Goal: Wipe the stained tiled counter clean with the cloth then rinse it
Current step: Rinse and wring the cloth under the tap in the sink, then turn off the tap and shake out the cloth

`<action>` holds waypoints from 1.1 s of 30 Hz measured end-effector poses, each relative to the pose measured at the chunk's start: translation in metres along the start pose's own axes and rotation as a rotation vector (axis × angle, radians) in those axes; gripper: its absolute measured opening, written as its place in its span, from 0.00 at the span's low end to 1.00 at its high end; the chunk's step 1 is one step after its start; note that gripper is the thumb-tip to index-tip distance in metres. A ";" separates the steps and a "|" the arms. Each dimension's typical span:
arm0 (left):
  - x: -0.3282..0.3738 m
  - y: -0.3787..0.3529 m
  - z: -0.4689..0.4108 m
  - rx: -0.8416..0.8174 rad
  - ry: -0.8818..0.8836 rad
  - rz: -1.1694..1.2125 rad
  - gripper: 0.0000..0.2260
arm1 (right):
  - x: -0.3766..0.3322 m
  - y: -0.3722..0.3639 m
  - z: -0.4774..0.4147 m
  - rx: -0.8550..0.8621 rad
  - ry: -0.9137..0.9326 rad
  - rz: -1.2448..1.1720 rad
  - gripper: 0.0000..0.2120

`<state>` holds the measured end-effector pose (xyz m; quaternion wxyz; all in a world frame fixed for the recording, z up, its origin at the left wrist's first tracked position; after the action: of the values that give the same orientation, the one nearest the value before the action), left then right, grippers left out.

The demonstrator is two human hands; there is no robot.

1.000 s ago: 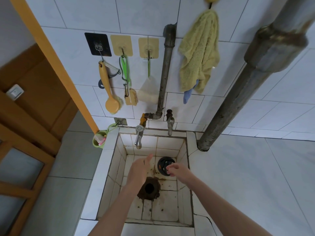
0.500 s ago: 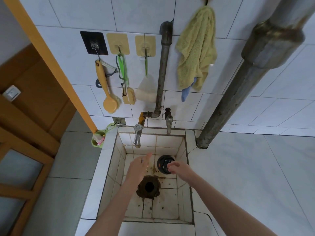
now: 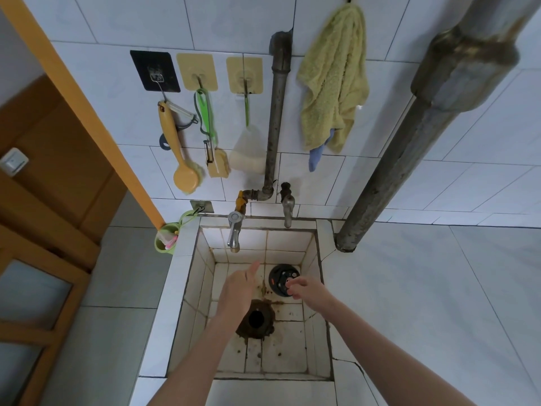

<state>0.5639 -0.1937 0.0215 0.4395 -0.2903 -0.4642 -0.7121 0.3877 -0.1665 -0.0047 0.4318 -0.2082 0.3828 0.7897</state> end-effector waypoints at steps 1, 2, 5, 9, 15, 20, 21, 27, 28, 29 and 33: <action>-0.001 0.000 0.000 -0.003 0.003 -0.009 0.23 | 0.000 -0.001 0.000 -0.002 -0.002 0.001 0.14; -0.002 0.000 0.000 -0.008 0.003 -0.017 0.23 | 0.000 -0.001 0.001 -0.005 -0.004 0.002 0.14; -0.004 0.001 0.000 -0.031 -0.005 -0.009 0.23 | 0.000 -0.002 0.001 -0.005 -0.006 0.008 0.14; -0.004 0.003 -0.001 -0.070 -0.026 -0.022 0.19 | -0.003 -0.001 0.001 0.005 -0.007 0.000 0.14; -0.005 0.005 -0.002 -0.077 -0.029 0.016 0.22 | -0.004 -0.002 0.001 0.014 -0.004 -0.009 0.14; -0.005 0.003 -0.004 -0.016 -0.010 -0.030 0.22 | -0.003 -0.003 0.003 0.017 -0.007 -0.007 0.14; -0.006 0.001 -0.003 -0.020 -0.003 -0.033 0.23 | -0.003 -0.004 0.004 0.020 -0.005 -0.009 0.14; -0.008 0.005 -0.003 -0.057 0.020 -0.009 0.23 | -0.011 -0.007 0.008 0.033 0.019 -0.041 0.14; -0.009 0.006 -0.002 -0.088 0.004 -0.041 0.22 | -0.013 -0.007 0.009 0.033 0.034 -0.051 0.14; -0.011 0.007 -0.002 -0.123 -0.012 -0.066 0.21 | -0.015 -0.008 0.010 0.037 0.050 -0.060 0.14; -0.002 0.004 -0.002 -0.228 0.060 0.121 0.19 | -0.028 -0.011 0.022 0.041 0.132 -0.123 0.13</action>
<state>0.5684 -0.1952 0.0206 0.4597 -0.3441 -0.3486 -0.7408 0.4116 -0.1603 0.0224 0.4575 -0.2741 0.4130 0.7383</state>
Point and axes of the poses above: each hand's wrist, its own z-axis away from the middle knuckle, its own y-axis out of the back of the hand, x = y × z, the point moved 1 cm from there along -z, towards the middle knuckle, and after that the axes turned 5 degrees about z, right-handed, at the moved point
